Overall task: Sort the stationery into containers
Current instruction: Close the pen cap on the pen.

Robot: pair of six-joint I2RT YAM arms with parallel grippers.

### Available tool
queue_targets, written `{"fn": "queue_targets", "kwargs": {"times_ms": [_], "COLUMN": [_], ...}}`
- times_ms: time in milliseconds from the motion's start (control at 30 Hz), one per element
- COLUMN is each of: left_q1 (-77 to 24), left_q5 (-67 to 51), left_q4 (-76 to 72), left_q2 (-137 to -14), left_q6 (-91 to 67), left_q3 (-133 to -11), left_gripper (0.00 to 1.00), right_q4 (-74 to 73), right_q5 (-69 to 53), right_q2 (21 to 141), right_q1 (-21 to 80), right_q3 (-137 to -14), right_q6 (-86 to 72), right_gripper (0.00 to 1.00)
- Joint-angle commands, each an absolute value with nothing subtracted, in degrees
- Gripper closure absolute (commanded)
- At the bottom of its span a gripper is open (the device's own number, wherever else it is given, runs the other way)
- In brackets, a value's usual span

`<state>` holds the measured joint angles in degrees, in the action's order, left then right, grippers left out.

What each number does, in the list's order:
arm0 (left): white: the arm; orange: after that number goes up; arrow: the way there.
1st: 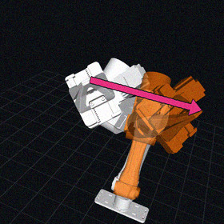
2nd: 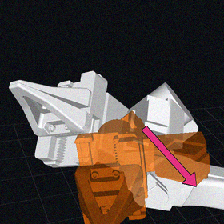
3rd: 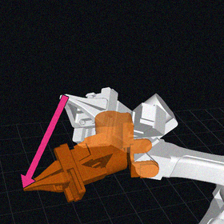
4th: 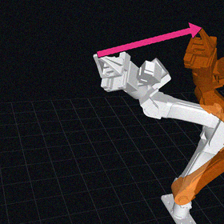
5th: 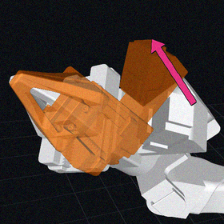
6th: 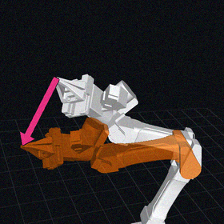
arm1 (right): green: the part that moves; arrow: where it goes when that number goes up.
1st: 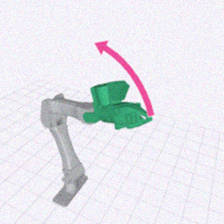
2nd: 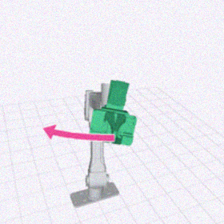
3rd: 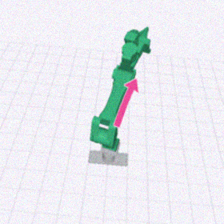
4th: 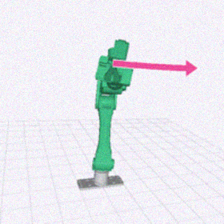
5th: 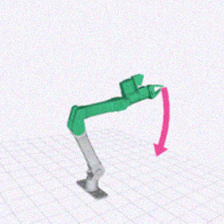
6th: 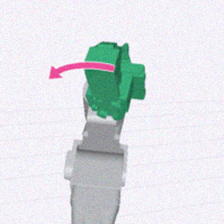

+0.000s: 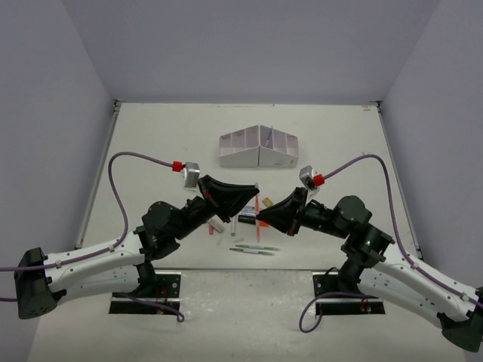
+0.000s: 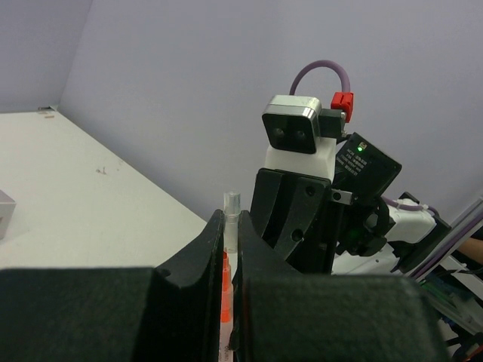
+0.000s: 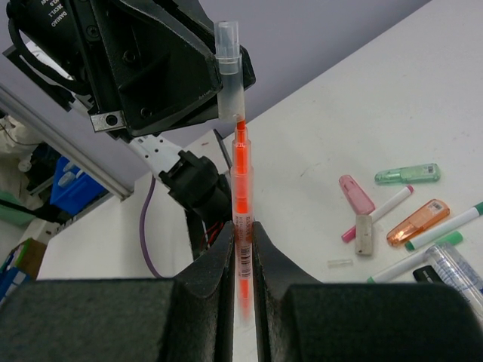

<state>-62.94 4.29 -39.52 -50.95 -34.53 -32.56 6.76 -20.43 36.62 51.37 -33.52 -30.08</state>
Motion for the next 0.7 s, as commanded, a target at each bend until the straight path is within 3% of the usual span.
{"fn": "queue_targets", "kwargs": {"times_ms": [0,667], "left_q1": [-62.67,-62.75], "left_q5": [4.43,0.17], "left_q4": [-41.02,-42.74], "left_q2": [-50.49,-54.14], "left_q6": [-31.86,-32.65], "left_q3": [-33.0,-33.96], "left_gripper": [1.0,1.0], "right_q4": [7.51,6.75], "right_q5": [-20.06,-16.73], "right_q2": [36.03,34.63], "right_q1": [51.61,51.68], "right_q3": [-36.09,-37.12], "right_q6": [-29.29,-30.06], "right_gripper": [1.0,1.0]}}
